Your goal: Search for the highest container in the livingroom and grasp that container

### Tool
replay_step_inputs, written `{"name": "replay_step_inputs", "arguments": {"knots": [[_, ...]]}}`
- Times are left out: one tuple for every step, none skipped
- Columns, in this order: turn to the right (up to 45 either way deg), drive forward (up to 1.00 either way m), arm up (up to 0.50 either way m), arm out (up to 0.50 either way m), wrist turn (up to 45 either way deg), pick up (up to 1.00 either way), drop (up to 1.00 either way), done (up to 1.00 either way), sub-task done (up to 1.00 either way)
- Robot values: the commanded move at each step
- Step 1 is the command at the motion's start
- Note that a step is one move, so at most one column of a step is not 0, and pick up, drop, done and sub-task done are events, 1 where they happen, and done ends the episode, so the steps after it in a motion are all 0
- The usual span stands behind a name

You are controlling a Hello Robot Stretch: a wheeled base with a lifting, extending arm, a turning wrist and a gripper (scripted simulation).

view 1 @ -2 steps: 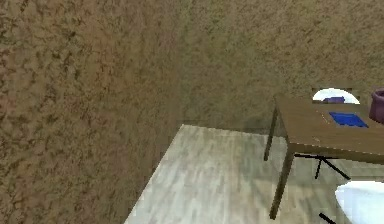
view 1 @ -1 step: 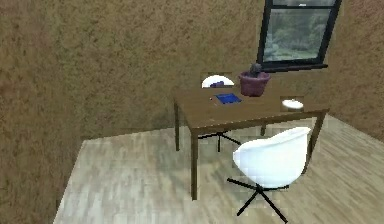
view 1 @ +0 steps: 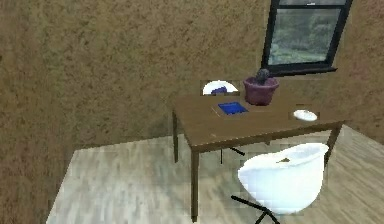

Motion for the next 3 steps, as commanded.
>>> {"name": "replay_step_inputs", "arguments": {"knots": [[9.0, 0.00, 0.00, 0.00, 0.0, 0.00, 0.00, 0.00, 0.00], [0.0, 0.35, 0.00, 0.00, 0.0, 0.00, 0.00, 0.00, 0.00], [45.0, 0.00, 0.00, 0.00, 0.0, 0.00, 0.00, 0.00, 0.00]]}}
